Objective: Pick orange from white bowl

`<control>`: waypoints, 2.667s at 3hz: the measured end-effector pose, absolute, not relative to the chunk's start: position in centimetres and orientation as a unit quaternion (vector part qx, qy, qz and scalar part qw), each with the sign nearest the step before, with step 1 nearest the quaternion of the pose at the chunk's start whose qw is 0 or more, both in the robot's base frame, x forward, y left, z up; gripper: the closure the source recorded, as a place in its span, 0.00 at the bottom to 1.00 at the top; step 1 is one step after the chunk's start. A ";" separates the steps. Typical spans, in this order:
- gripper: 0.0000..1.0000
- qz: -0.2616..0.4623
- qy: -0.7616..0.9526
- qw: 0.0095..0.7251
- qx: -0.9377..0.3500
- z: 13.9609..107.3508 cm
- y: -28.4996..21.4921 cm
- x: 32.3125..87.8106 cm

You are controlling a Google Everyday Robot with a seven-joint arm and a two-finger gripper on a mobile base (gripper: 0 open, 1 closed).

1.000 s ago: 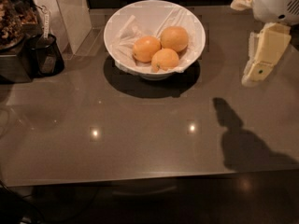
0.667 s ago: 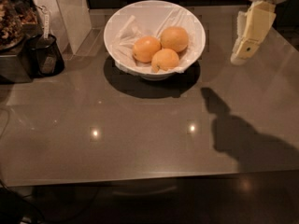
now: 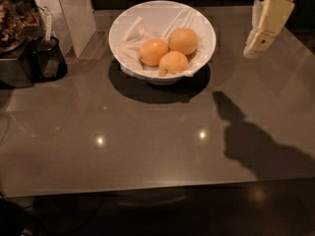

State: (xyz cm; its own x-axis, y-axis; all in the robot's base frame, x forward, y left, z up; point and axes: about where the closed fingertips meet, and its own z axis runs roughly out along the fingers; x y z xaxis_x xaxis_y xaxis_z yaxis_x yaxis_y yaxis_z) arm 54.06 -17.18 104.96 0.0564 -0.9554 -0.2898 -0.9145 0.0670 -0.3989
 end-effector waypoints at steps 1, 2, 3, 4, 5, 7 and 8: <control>0.00 -0.042 0.668 0.271 -0.692 105.7 -16.3 55.6; 0.00 -0.028 0.635 0.278 -0.720 105.4 -13.7 58.4; 0.00 -0.004 0.607 0.277 -0.745 103.9 -10.6 61.1; 0.00 0.021 0.593 0.268 -0.759 101.7 -8.5 63.0; 0.00 0.017 0.593 0.276 -0.756 101.8 -8.3 63.6; 0.00 0.010 0.618 0.264 -0.740 99.1 -9.4 66.1; 0.00 0.023 0.632 0.257 -0.730 94.5 -11.4 69.6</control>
Offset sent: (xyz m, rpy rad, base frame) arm 0.0792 0.0653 0.0036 0.0371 -0.0195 0.2577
